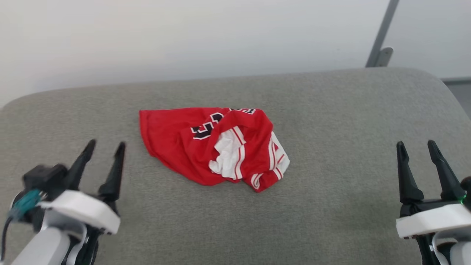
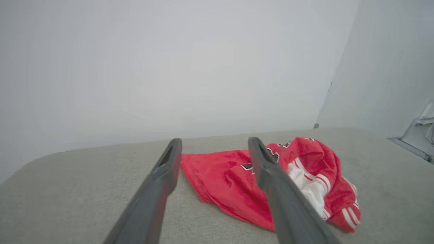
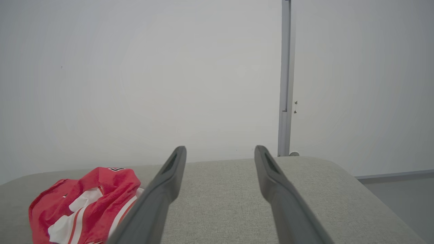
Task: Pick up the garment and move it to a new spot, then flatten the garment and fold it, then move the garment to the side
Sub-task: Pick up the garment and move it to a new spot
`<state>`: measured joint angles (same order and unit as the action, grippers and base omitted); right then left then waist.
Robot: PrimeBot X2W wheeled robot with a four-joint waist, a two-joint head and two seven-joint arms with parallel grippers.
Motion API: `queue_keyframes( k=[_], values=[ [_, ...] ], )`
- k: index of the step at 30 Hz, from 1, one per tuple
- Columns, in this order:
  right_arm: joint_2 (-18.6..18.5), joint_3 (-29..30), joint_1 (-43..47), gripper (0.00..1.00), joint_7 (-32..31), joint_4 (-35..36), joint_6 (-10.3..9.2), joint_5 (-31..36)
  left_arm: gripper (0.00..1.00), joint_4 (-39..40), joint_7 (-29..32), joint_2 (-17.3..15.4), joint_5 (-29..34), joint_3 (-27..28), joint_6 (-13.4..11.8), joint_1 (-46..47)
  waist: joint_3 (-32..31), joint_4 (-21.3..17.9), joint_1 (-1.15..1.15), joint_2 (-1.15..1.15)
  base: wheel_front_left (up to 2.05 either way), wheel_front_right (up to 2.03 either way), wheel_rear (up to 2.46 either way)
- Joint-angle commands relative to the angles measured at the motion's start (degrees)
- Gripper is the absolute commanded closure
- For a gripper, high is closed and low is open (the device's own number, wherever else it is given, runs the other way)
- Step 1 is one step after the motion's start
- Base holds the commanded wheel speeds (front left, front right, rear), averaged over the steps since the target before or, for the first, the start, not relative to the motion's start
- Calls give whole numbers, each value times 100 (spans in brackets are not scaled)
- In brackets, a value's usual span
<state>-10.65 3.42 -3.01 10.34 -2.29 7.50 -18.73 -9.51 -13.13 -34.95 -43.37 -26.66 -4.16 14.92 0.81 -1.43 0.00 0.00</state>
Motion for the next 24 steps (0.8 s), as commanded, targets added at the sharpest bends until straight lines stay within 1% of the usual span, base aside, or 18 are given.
queue_keyframes(
  k=[1, 5, 8, 11, 17, 22, 24],
  values=[
    [5, 46, 96, 0, 18, -16, -2, -4, 0, 137, -112, -18, -51, 158, -72, -286, -88, 128, 0, 0, 0, 0, 0],
    [11, 111, 156, 0, 23, -3, -3, -9, 0, 249, -181, -4, 28, 335, -109, -590, -114, 231, 0, 0, 0, 0, 0],
    [33, 135, 202, 0, 32, 1, -2, 9, 0, 301, -202, 85, 98, 540, -78, -865, -125, 296, 0, 0, 0, 0, 0],
    [46, 155, 228, 0, 37, 18, -3, 24, 0, 412, -209, 252, 255, 867, -25, -1098, -132, 357, 0, 0, 0, 0, 0],
    [53, 192, 244, 0, 34, 47, -3, 31, 0, 468, -211, 679, 655, 1511, 163, -1600, -130, 430, 0, 0, 0, 0, 0],
    [91, 244, 301, 0, 47, 52, -2, 43, 0, 458, -211, 1017, 1018, 1927, 434, -1899, -131, 492, 0, 0, 0, 0, 0],
    [117, 251, 326, 0, 52, 51, -2, 46, 0, 435, -211, 1164, 1068, 2096, 541, -1980, -129, 511, 0, 0, 0, 0, 0]
  ],
)
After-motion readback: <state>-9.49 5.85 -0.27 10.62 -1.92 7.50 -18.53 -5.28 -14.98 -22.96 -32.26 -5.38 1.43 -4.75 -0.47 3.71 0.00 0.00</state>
